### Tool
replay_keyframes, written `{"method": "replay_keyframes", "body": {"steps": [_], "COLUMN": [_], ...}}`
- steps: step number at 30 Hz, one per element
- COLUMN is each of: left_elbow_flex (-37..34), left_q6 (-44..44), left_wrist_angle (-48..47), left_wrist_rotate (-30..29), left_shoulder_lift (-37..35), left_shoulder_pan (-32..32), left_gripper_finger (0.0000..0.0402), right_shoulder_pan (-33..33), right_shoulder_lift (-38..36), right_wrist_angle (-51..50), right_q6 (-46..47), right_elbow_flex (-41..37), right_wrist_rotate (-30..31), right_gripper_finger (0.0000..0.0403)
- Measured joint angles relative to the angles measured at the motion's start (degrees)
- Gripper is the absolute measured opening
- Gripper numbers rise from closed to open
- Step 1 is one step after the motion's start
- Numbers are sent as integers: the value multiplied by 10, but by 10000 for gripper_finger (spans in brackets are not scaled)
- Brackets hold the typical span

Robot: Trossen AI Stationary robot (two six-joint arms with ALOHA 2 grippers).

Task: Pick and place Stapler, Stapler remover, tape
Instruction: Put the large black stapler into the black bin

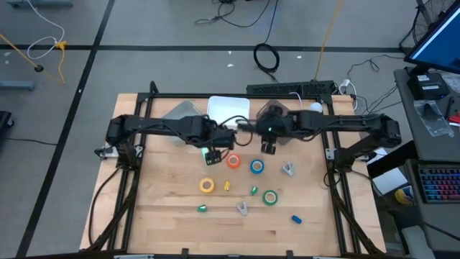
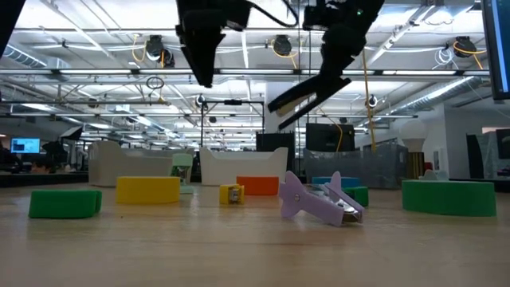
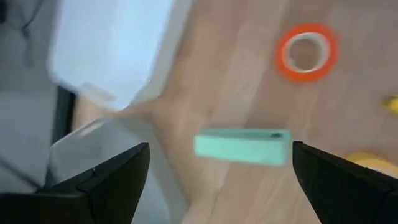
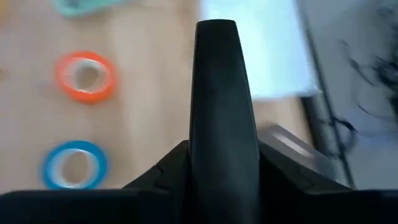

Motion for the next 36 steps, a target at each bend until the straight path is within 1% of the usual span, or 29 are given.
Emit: {"method": "replay_keyframes", "body": {"steps": [2, 4, 8, 12, 16, 19, 23, 29, 33, 36], "left_elbow_flex": [0, -1, -3, -3, -3, -16, -73, -194, -260, -300], "left_q6": [-25, -44, -58, -62, -66, -69, -79, -101, -136, -157], "left_wrist_angle": [-24, -29, -20, -2, 9, 25, 91, 202, 250, 276], "left_wrist_rotate": [-6, -7, -9, -23, -36, -37, -31, 24, 42, 53], "left_shoulder_lift": [-5, -8, -20, -26, -34, -47, -82, -154, -202, -234], "left_shoulder_pan": [1, 1, -5, -14, -18, -17, -15, -12, -12, -17], "left_gripper_finger": [392, 392, 392, 392, 392, 392, 392, 392, 392, 392], "right_shoulder_pan": [-18, -40, -86, -120, -134, -135, -135, -152, -170, -177], "right_shoulder_lift": [-13, -28, -50, -69, -83, -95, -102, -95, -92, -91], "right_wrist_angle": [2, -8, -40, -49, -46, -19, 31, 100, 147, 161], "right_q6": [12, 38, 109, 160, 194, 217, 226, 216, 205, 200], "right_elbow_flex": [0, 0, 0, -21, -71, -114, -167, -224, -252, -267], "right_wrist_rotate": [27, 59, 89, 87, 70, 62, 45, 38, 27, 26], "right_gripper_finger": [131, 131, 131, 131, 131, 131, 131, 131, 131, 132]}}
